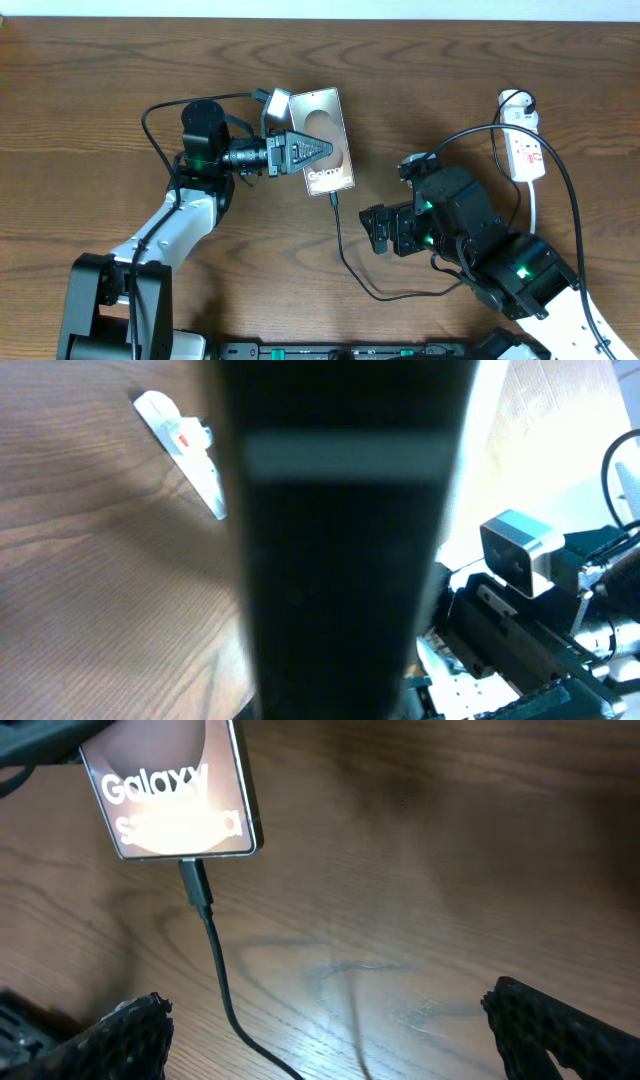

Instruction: Plug charger to phone and switch on socket

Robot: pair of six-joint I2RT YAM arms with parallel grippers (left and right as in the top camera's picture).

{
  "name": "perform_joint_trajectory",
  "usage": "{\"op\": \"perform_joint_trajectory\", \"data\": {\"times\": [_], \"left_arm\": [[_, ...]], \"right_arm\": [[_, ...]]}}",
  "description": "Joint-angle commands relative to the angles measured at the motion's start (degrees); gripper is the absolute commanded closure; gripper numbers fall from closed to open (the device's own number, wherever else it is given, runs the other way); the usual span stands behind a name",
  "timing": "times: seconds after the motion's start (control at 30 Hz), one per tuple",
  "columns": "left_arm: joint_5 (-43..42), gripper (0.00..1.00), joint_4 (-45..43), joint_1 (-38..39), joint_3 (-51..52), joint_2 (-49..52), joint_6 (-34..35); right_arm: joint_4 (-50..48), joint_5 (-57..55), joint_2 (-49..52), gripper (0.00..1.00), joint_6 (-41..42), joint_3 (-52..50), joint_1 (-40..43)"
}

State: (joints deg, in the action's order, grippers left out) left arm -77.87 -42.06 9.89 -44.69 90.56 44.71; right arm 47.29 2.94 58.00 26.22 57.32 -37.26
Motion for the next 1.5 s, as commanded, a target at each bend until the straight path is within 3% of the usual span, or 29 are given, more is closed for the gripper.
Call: {"op": "perform_joint_trajectory", "data": {"times": [0.0,0.87,1.23,1.47], "left_arm": [[-0.59,0.93,-0.68,0.17,-0.15,-0.66,2.38],[-2.45,0.93,-4.35,0.17,-0.15,-0.66,4.96],[0.72,0.93,-4.33,0.17,-0.15,-0.66,16.28],[3.19,0.93,-4.33,0.22,-0.15,-0.66,16.87]], "right_arm": [[-0.33,0.07,0.02,0.01,2.71,1.03,0.09],[-7.23,1.57,1.16,0.01,2.47,1.03,0.09],[-6.08,8.35,4.07,0.01,2.49,1.03,0.02],[-6.67,15.93,9.77,0.01,2.47,1.03,0.02]]}}
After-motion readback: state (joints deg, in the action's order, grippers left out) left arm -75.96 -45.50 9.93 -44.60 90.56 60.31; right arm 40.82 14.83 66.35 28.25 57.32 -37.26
